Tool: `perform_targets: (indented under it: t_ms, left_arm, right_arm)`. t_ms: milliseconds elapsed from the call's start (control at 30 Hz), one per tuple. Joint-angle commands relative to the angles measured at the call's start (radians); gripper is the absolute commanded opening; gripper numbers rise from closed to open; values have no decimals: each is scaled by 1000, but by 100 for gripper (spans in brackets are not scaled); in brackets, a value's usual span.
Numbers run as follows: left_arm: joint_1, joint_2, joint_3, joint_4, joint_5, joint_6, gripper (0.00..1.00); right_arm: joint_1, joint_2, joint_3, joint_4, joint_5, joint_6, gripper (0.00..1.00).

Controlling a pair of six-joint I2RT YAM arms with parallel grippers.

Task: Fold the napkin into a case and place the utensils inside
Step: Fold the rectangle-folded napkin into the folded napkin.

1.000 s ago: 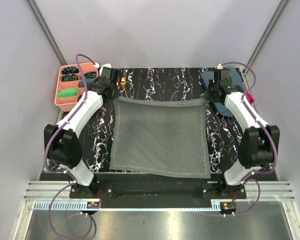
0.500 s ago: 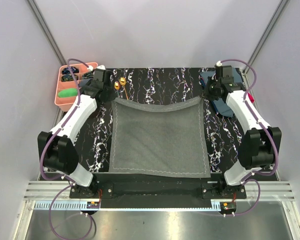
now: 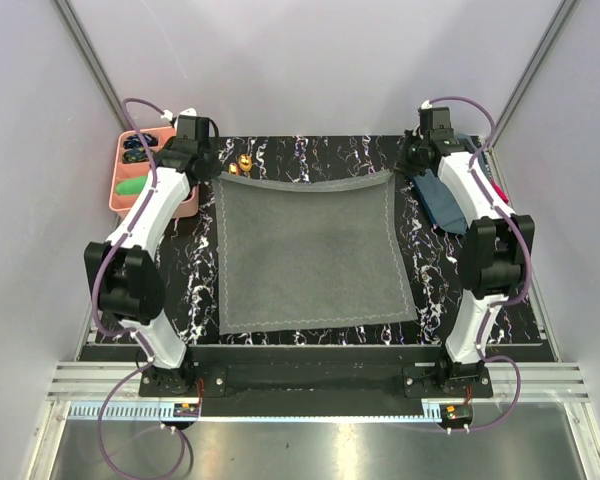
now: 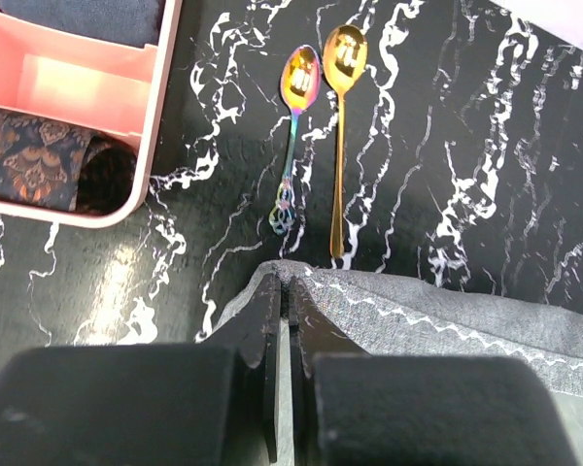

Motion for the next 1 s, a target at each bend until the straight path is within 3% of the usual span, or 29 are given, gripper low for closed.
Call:
perform_targets:
  t_ms: [0,233,333,533,633,733,967]
  left_arm:
    - [15,47,84,38,29,24,0]
    - [17,29,63,-36,104,4,0]
    - [17,-74,-52,-91,181,-13,0]
    - [12,-414,-484,-120,313,-53,0]
    - [12,-545,-667,-122,366,-91,0]
    - [12,-614,-713,-185,370,-99,0]
    - [11,-686,-799,-243,383,-118,0]
  right_arm:
    - [-6,41,93,20,-17,-14,0]
    - [-9,9,78,-68,-50,-8,0]
    - [-9,-92,-100,-131,-101,30,0]
    - [-9,-408,-526,-158,-162,105,0]
    - [-11,-533,-639,-173,-170,159,0]
    - [-11,-601,-709,-184,-185,194,0]
    - [-11,-615,-793,-257,-37,245,0]
